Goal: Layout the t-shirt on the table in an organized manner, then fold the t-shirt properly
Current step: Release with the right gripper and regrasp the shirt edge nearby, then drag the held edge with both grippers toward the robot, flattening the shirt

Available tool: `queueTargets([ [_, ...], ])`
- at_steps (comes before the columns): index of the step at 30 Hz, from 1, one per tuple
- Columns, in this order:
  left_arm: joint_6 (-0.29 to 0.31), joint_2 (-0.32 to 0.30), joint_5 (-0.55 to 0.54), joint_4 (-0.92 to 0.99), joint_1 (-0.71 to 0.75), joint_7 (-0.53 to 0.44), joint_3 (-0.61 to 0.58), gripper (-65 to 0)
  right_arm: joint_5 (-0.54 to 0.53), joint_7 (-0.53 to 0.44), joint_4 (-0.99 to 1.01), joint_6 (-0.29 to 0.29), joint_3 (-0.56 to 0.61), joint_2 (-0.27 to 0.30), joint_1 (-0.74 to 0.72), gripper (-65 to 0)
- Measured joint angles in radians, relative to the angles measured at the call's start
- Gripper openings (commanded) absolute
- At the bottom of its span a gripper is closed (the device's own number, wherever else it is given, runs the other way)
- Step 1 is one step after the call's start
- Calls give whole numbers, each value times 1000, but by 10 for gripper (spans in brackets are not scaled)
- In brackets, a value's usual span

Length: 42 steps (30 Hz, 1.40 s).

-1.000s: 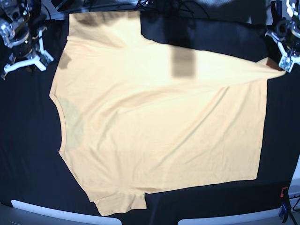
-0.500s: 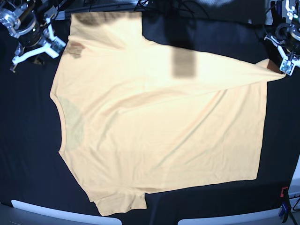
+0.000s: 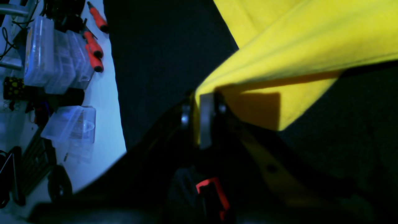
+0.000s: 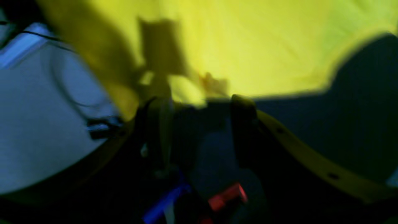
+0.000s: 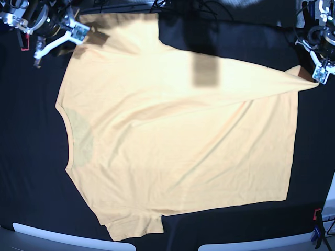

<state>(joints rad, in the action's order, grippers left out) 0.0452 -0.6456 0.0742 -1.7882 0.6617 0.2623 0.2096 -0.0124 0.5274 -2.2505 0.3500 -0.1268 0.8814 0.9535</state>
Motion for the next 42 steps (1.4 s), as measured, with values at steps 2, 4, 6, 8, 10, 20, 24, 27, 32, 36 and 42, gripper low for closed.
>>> queueTargets([
  [2, 0, 0, 0, 0, 0, 0, 0, -650, 24, -3, 28, -2, 29, 0, -18, -359],
  [4, 0, 0, 0, 0, 0, 0, 0, -650, 41, 8, 74, -3, 75, 0, -58, -359],
  [6, 0, 0, 0, 0, 0, 0, 0, -650, 41, 3, 114, -3, 133, 0, -106, -359],
  [8, 0, 0, 0, 0, 0, 0, 0, -650, 42, 0, 146, -7, 196, -1, -161, -359],
  [10, 0, 0, 0, 0, 0, 0, 0, -650, 83, 5, 166, -18, 260, -1, -214, -360],
  [20, 0, 0, 0, 0, 0, 1, 0, -650, 138, 53, 199, -42, 362, 0, -295, -650],
  [24, 0, 0, 0, 0, 0, 3, 0, -650, 227, 58, 144, -118, 359, 0, -294, -650],
  [27, 0, 0, 0, 0, 0, 11, 0, -650, 233, 59, 97, -193, 312, 17, -295, -650],
  [32, 3, 0, 0, 0, 0, 15, 0, -650, 225, 58, 93, -224, 196, 16, -299, -650],
  [36, 7, 0, 0, 0, 0, 9, 0, -650, 220, 56, 101, -225, 176, 15, -317, -650],
  [42, 64, -1, 3, 0, -1, -35, 0, -650, 139, 33, 209, -229, 176, -4, -441, -650],
])
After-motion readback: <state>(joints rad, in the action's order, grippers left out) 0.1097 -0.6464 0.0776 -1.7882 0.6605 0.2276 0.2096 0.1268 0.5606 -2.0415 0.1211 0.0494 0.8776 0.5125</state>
